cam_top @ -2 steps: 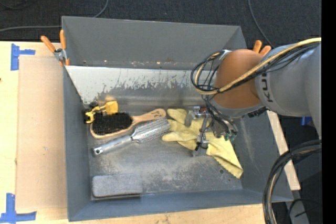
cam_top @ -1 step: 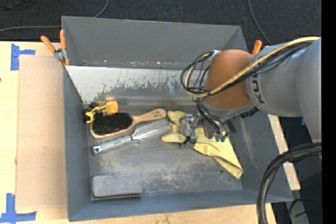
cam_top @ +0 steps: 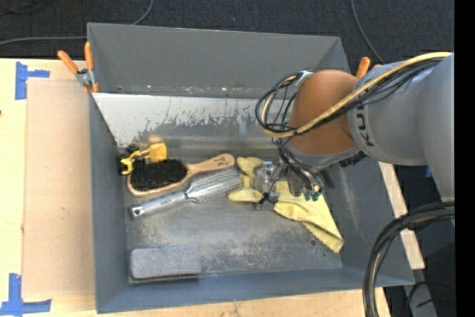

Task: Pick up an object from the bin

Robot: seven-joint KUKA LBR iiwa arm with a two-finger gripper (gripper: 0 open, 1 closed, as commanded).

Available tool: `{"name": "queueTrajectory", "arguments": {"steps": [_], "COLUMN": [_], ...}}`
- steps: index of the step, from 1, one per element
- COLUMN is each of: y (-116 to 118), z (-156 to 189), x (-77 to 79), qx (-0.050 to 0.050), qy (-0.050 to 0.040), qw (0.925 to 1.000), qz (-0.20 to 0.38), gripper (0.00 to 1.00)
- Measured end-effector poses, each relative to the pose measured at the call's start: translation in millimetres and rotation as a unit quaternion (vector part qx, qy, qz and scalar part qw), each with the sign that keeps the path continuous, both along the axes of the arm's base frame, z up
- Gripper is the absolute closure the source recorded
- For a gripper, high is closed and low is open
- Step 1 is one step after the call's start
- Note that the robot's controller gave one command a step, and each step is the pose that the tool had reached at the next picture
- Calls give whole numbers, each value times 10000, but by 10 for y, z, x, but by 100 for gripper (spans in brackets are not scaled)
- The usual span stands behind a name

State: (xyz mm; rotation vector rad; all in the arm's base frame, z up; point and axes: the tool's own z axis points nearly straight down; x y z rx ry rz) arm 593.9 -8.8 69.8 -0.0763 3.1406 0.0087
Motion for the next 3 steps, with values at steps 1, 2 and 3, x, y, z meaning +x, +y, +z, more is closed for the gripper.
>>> {"name": "queueTrajectory", "arguments": {"steps": [1,2,3], "y": [2,5,9], "z": [234,718,1126], "x": [-36,-26,-21], "qx": [0,0,0], "qy": [57,47,40], "qw": [10000,10000,10000], "qz": [0,1,1], "gripper": [100,100,100]}}
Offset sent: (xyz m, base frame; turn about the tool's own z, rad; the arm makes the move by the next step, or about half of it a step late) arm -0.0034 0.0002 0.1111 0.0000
